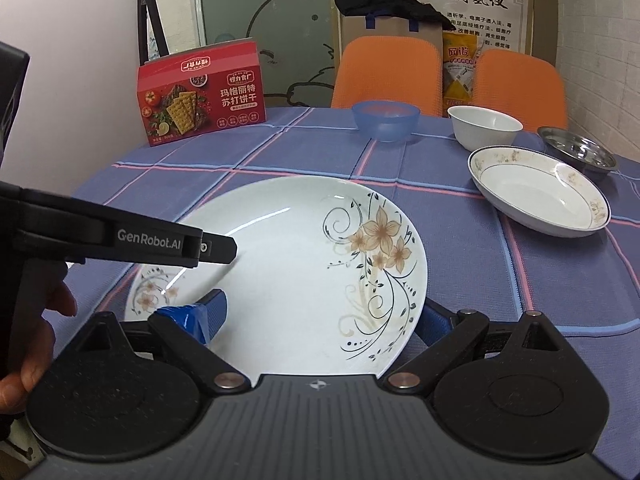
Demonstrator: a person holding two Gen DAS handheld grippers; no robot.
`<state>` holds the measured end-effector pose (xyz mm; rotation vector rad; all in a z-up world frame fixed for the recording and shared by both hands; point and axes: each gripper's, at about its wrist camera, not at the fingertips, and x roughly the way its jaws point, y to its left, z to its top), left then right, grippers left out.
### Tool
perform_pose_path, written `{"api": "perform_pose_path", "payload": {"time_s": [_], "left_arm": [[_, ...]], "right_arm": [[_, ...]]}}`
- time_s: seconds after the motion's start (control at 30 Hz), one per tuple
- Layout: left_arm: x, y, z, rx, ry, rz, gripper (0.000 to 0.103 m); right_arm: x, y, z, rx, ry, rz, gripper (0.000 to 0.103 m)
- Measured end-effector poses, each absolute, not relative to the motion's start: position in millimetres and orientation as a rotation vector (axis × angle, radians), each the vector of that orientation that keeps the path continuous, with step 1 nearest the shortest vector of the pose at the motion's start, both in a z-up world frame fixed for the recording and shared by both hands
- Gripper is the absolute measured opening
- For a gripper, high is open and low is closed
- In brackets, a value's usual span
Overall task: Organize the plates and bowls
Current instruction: 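Lower the plate stack onto the gold-rimmed deep plate and open the left gripper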
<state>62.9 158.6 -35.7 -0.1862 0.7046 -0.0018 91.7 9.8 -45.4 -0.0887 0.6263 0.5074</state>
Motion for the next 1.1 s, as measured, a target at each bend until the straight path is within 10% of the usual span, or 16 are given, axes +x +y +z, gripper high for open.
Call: {"api": "perform_pose_path", "payload": {"time_s": [0.6, 1.1], "left_arm": [[76, 144, -8, -0.164, 0.654, -0.013, 0.075], [220, 57, 4, -0.100, 0.800, -0.263, 0.076]], "right_arm": [[111, -59, -29, 0.050, 0.563, 0.390, 0.085], [199, -166, -27, 0.169, 0.640, 0.217, 0.085]]}}
